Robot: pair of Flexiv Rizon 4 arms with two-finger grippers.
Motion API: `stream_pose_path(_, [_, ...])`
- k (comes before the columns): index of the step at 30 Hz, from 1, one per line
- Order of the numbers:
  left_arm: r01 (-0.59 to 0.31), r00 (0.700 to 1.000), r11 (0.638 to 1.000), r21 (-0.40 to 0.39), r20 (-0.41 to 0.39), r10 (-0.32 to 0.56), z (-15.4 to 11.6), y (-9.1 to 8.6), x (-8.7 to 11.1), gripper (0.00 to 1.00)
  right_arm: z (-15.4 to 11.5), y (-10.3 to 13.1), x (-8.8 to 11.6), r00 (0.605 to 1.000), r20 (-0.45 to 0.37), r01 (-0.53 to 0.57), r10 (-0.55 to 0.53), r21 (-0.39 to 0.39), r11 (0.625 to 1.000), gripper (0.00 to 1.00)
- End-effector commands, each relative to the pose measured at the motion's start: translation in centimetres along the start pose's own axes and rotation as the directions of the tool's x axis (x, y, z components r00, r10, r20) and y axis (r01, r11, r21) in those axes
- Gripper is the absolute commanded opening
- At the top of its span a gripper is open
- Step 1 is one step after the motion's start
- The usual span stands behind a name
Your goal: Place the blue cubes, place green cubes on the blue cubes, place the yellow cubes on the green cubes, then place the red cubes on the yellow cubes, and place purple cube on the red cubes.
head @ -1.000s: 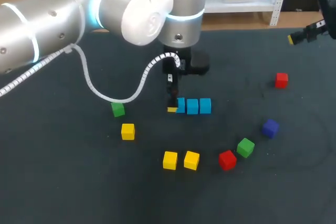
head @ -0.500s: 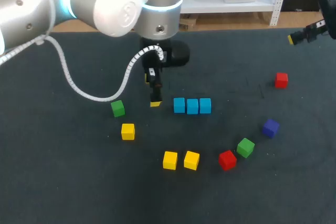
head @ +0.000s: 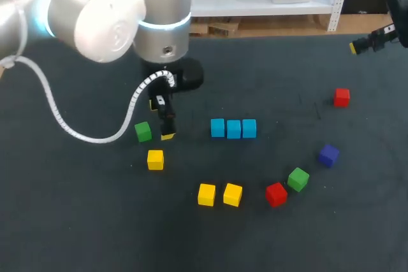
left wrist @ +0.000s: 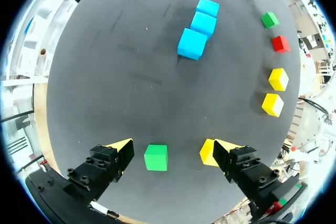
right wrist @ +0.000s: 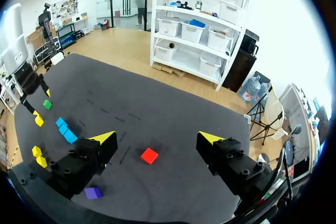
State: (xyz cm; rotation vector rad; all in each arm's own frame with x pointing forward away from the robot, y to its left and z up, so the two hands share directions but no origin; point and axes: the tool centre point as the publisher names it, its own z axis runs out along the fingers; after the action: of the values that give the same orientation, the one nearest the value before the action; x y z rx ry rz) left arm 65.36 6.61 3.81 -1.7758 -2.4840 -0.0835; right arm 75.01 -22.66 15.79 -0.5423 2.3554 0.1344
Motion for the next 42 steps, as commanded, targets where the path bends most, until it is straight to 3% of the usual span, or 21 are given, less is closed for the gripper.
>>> stream_pose_path(1, [0.01, 0.999, 1.0, -0.013, 0.053, -0.009, -0.2, -0.3, 1.2, 1.0, 0.1, 0.2, 0.2, 1.0, 0.008, -0.001, 0.001, 0.01, 1.0, 1.0])
stream_pose_path(12, [0.08, 0.995, 0.997, -0.018, 0.063, -0.078, 0.0, 0.4, 3.3, 1.0, 0.1, 0.2, 0.2, 1.0, 0.008, -0.001, 0.001, 0.01, 1.0, 1.0])
stream_pose_path(17, [0.096, 0.994, 0.995, -0.005, 0.057, -0.095, 0.4, 0.3, 3.2, 1.0, 0.1, 0.2, 0.2, 1.0, 0.008, -0.001, 0.001, 0.01, 1.0, 1.0])
stream_pose_path(25, [0.187, 0.981, 0.982, -0.022, -0.039, -0.188, 1.1, 0.6, 3.1, 1.0, 0.1, 0.2, 0.2, 1.0, 0.008, -0.001, 0.001, 0.01, 1.0, 1.0])
stream_pose_path(42, [0.225, 0.974, 0.974, -0.021, -0.034, -0.225, 1.2, 1.5, 2.8, 1.0, 0.1, 0.2, 0.2, 1.0, 0.008, -0.001, 0.001, 0.01, 1.0, 1.0])
